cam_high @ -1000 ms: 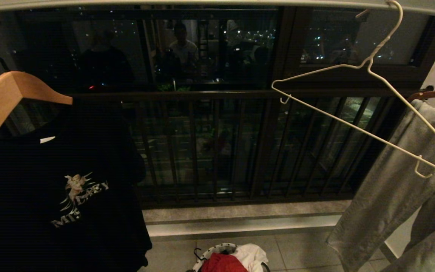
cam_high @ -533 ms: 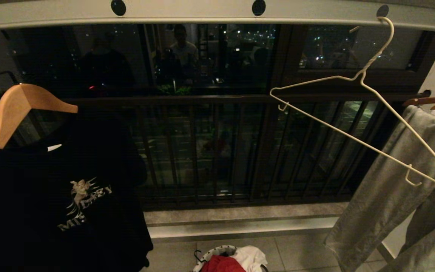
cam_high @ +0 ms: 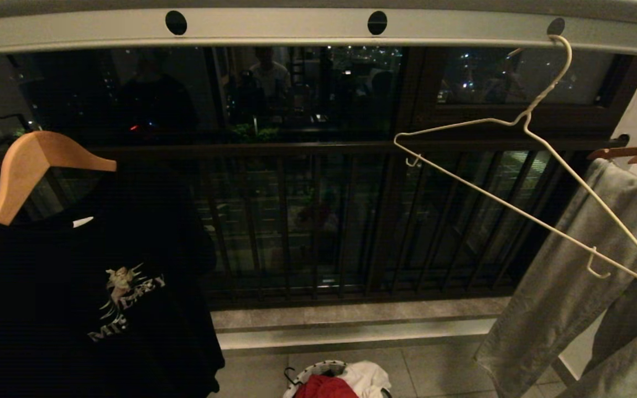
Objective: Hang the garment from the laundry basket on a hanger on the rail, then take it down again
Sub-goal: Pick up the clothes rack on the clothesline
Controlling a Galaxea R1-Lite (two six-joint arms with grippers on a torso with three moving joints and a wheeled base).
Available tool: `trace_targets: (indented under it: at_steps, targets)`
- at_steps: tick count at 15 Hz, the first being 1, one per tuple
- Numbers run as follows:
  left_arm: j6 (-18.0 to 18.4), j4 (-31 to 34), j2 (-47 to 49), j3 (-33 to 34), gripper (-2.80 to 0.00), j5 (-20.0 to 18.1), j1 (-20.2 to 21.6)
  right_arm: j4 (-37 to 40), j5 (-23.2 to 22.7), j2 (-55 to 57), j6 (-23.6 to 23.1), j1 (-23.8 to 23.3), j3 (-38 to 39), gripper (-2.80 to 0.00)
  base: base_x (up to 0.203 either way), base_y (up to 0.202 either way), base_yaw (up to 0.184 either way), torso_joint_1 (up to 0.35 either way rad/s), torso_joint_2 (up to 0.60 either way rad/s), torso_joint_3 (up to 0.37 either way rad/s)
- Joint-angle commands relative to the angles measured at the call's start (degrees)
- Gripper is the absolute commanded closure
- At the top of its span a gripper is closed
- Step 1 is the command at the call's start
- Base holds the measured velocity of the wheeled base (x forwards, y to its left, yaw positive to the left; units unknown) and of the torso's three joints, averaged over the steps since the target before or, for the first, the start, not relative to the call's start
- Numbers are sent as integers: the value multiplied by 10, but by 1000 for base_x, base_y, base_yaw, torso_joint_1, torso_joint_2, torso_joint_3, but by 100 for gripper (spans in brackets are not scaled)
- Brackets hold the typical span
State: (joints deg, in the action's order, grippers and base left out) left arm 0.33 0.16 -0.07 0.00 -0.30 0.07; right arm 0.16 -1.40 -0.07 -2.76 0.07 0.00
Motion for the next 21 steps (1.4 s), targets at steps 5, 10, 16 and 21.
trace_targets:
  at_steps: [5,10,16,21]
  targets:
    - [0,0,0,1,0,0,0,-1,5,1,-2,0,0,0,0,0,0,0,0,0]
    - [0,0,0,1,0,0,0,19,6,58,-7,0,-124,0,0,0,0,0,0,0]
    - [0,0,0,1,0,0,0,153,18,298,-6,1,-434,0,0,0,0,0,0,0]
    - [0,0,1,1,0,0,0,349,15,493,-28,3,-716,0,0,0,0,0,0,0]
